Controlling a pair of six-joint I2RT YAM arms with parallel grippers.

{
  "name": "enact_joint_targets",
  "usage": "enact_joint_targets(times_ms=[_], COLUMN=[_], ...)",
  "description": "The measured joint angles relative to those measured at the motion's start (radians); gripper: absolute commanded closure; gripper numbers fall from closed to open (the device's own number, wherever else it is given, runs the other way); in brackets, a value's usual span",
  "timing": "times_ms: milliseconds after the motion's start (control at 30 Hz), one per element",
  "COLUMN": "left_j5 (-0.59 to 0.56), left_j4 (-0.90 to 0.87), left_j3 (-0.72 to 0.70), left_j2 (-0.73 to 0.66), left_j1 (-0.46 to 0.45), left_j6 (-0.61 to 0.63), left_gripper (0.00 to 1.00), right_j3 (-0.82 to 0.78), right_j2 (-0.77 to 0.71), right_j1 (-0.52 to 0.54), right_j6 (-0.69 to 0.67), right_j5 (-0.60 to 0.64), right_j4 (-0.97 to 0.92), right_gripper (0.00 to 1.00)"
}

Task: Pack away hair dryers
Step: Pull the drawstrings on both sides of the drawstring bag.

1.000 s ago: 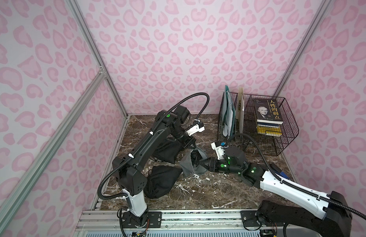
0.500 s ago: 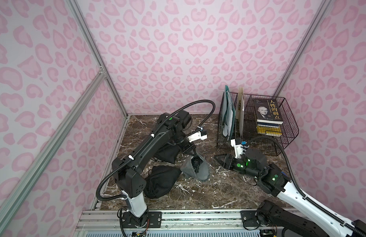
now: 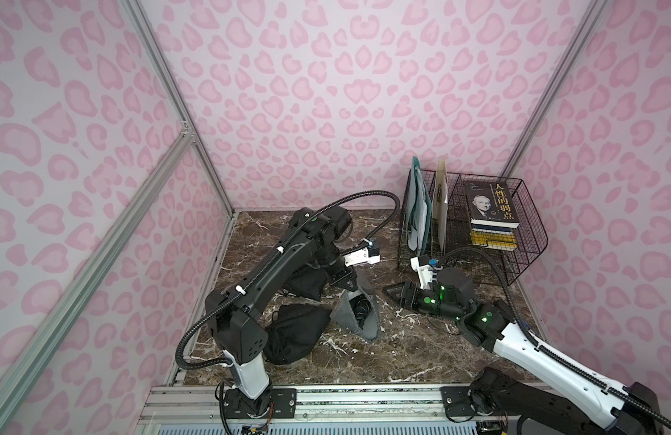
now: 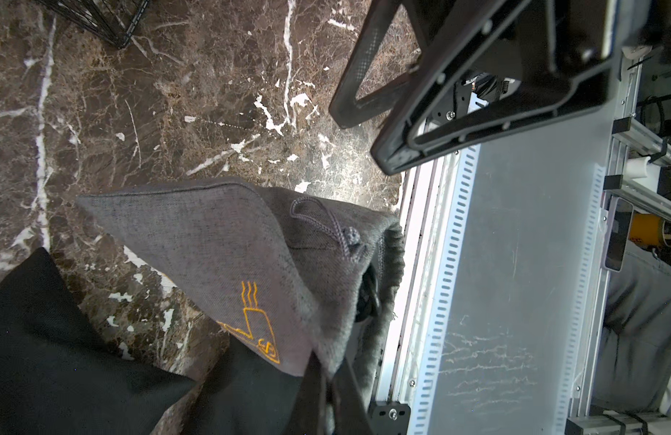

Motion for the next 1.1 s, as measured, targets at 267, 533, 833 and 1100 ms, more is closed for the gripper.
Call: enact_joint_targets(times_ms=[267,533,833,1100], left_j5=[-0.026,-0.041,-0.056,-0.056], left_j4=[0.010,0.015,0.016,0.016], left_j3=[-0.010,-0.010,0.000,0.001], left_j2=[0.000,0.007,0.016,0.016], left_j1=[0.000,0.000,0.000,0.000], left_j6=[0.004,0.006,0.018,0.021], left_gripper=[0.99,0.99,0.99,0.99], right_j3=[-0.011,-0.021,-0.084,-0.106], right_j2=[0.068,0.106,0.075,0.106], right_j1=[0.000,0.022,0.036,0.050], right_j6=[0.032,0.061,0.120,0.192], right_j5=[-0.065,-0.118,-0.140,-0.153], right_j4=[0.058,0.094,0.142,0.257], right_gripper=[0.46,0.46,0.46,0.46])
